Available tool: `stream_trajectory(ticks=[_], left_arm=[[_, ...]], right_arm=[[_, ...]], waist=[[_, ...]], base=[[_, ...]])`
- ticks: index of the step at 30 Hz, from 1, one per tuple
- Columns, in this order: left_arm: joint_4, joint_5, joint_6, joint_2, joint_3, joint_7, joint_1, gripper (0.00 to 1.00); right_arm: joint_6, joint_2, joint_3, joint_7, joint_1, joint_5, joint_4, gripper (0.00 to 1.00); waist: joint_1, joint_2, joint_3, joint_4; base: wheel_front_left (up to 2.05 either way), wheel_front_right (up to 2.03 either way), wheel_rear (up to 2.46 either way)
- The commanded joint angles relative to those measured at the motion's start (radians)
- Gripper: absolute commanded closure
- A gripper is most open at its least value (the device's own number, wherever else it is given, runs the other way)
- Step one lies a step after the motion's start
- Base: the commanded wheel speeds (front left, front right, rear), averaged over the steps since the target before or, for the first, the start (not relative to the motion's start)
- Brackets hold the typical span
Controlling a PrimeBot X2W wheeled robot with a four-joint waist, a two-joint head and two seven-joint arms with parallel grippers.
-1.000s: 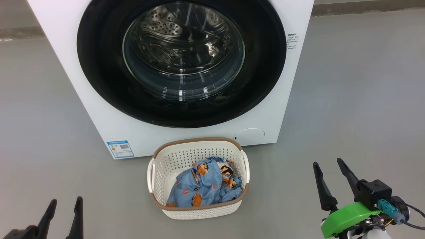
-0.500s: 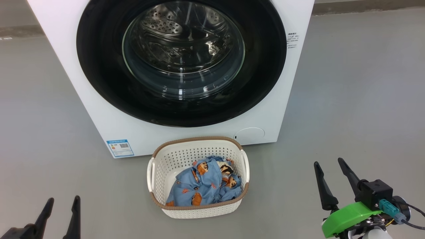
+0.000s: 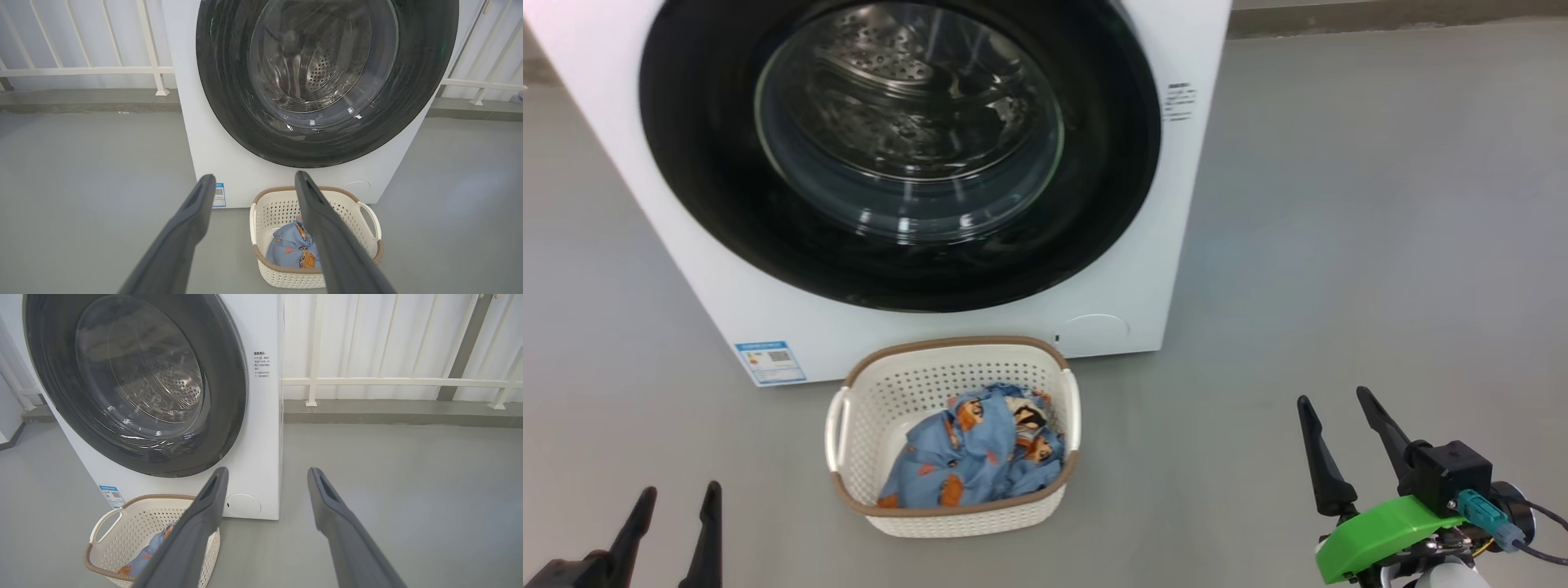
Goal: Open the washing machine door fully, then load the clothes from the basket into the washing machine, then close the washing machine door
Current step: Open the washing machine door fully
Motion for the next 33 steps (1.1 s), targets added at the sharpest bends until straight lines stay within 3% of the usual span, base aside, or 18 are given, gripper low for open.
stream_trajectory(ticks=[1, 6, 13, 33], left_arm=[[-0.020, 0.000, -0.003, 0.027, 0.035, -0.011, -0.049, 0.00], [-0.031, 0.006, -0.003, 0.013, 0.075, -0.011, -0.056, 0.00], [-0.081, 0.021, -0.003, 0.012, 0.061, -0.011, -0.041, 0.00], [-0.109, 0.026, -0.003, 0.018, 0.054, -0.011, -0.027, 0.00]], right_arm=[[-0.001, -0.007, 0.016, -0.012, -0.026, -0.004, -0.027, 0.00], [-0.001, -0.007, 0.014, -0.012, -0.027, -0.004, -0.032, 0.00], [-0.001, -0.007, 0.018, -0.012, -0.029, -0.003, -0.045, 0.00], [-0.001, -0.007, 0.026, -0.012, -0.038, 0.036, -0.046, 0.00]], waist=[[-0.0001, -0.0001, 0.000, 0.000], [-0.0001, -0.0001, 0.007, 0.002], [-0.0001, -0.0001, 0.018, 0.003], [-0.0001, -0.0001, 0.024, 0.010]], base=[[1.23, 1.23, -2.46], [1.08, 1.08, -2.17], [0.61, 0.61, -1.22], [0.04, 0.04, -0.07]])
